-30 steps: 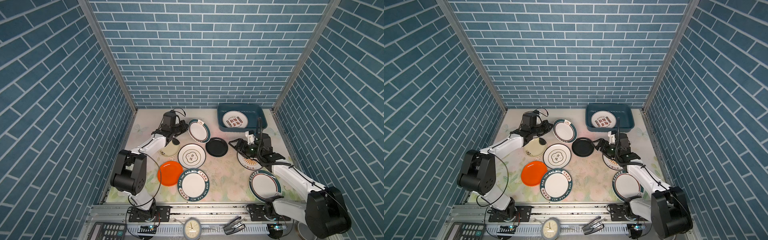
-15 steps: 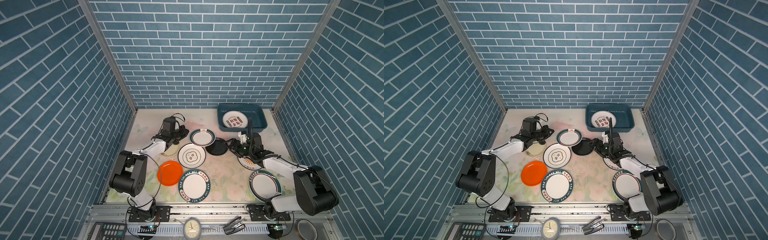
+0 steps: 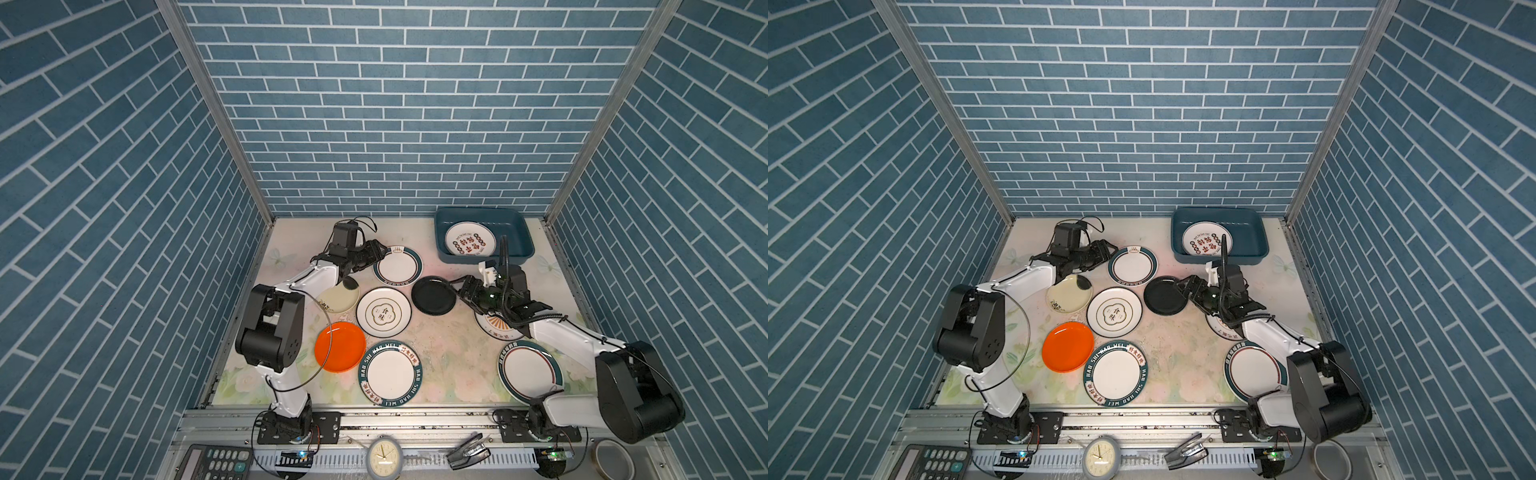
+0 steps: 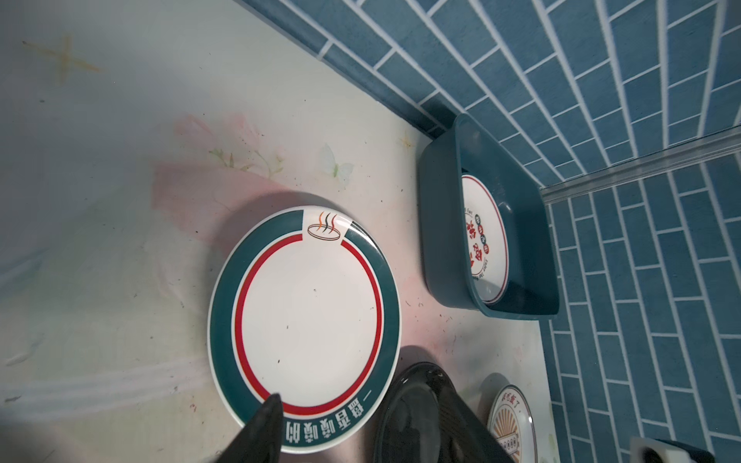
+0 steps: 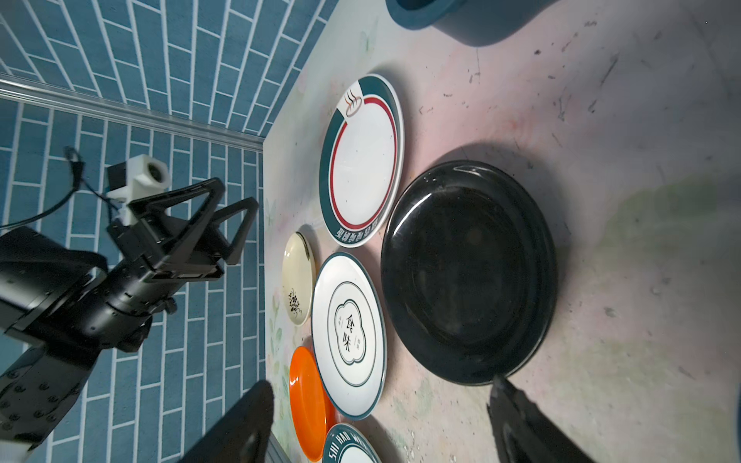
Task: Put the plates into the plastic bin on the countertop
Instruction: 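Carry the upright plate to table center with left gripper while right gripper approaches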
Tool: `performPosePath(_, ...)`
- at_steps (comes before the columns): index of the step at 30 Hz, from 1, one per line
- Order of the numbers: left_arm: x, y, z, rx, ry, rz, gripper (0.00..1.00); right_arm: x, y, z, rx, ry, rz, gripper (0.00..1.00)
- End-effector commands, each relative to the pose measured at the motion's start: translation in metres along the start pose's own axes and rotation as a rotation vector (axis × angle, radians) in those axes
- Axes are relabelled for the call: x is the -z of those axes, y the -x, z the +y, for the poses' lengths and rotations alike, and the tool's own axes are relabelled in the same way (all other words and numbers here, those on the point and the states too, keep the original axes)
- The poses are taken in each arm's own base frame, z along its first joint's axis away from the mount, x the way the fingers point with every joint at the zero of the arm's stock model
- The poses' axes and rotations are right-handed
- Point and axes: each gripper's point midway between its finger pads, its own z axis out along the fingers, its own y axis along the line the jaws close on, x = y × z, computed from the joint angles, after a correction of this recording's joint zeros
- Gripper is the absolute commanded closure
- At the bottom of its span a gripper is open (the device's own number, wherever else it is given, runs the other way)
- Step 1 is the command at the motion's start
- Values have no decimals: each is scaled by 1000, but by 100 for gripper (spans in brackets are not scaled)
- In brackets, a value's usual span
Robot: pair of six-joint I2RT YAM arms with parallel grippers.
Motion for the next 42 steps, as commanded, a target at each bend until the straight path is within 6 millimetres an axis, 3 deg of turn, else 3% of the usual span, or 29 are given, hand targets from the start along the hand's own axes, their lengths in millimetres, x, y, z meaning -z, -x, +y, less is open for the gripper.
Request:
performPosePath(1,-9,-8,19,-17,63,66,34,13,-3,-3,16,-39,-23,16)
performPosePath(8,-21,-11,45,1,110,99,23,38,-4,1,60,-79,-66,15)
performPosePath(11,-26,-12,50,37,70,86,10,48,-4,4,80,-83,-87,12)
performPosePath(19,-39,-19,56,71,40,108,9,60,-5,12,103,-42,-124,9)
performPosePath(27,-50,-20,59,140,-23,99,23,65,-5,19,102,5,-150,8)
performPosePath(34,-60,-24,67,246,-100,92,47,65,-6,16,101,-9,-150,8)
performPosePath(42,-70,-33,78,275,-86,137,52,66,-6,14,102,-18,-155,8)
